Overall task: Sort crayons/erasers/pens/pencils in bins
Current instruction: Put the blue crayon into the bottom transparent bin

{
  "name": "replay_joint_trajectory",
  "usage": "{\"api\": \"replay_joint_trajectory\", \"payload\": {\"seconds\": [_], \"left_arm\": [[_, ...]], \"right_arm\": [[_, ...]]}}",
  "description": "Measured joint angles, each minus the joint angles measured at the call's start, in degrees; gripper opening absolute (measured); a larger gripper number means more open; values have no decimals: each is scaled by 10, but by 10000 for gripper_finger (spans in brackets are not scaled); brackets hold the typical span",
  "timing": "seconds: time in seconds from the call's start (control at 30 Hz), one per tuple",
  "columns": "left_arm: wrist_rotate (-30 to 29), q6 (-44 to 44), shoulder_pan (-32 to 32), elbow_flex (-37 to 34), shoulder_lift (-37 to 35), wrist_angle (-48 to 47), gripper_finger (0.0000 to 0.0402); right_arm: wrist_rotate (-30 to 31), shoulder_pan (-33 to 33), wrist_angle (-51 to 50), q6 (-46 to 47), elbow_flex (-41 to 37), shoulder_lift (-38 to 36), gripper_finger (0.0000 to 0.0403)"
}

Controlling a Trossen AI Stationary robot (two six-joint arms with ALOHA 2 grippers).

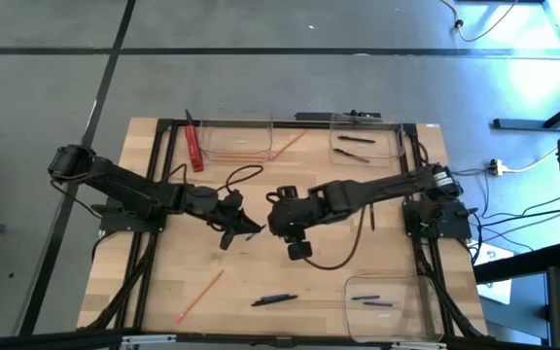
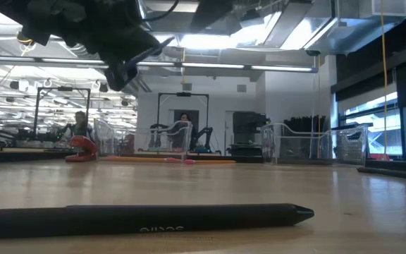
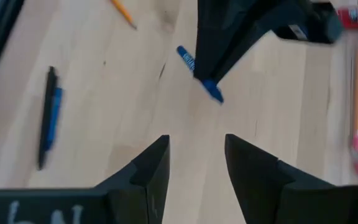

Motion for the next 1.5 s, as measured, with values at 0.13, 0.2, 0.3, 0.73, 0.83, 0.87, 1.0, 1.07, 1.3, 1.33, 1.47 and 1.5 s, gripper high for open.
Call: {"api": "replay_joint_trajectory", "payload": {"seconds": [0.13,0.2,0.3,0.73,0.83,0.87,1.0,1.07,1.3,1.33,1.47,1.5], "left_arm": [[4,0,-1,0,0,-2,0],[4,0,-4,0,0,-1,0],[5,0,-4,0,0,-2,0],[4,0,-4,0,0,-5,0],[4,0,-4,0,0,-7,0],[4,0,-4,0,0,-8,0],[4,0,-4,0,0,-10,0],[4,0,-4,0,0,-12,0],[4,0,-4,0,0,-14,0],[4,0,-4,0,0,-14,0],[4,0,-4,0,0,-13,0],[4,0,-4,0,0,-14,0]], "right_arm": [[-1,-9,26,-33,0,25,156],[-1,-12,35,-51,0,31,156],[-1,-15,51,-65,0,37,156],[-30,-27,88,-90,0,50,156],[-30,-27,91,-90,0,51,156],[-30,-27,91,-91,0,51,155],[-30,-27,92,-91,0,51,139],[-31,-27,93,-91,0,51,130],[-31,-27,94,-91,0,55,116],[-31,-27,94,-91,0,56,116],[-31,-27,93,-91,0,58,116],[-31,-27,94,-91,0,58,116]]}}
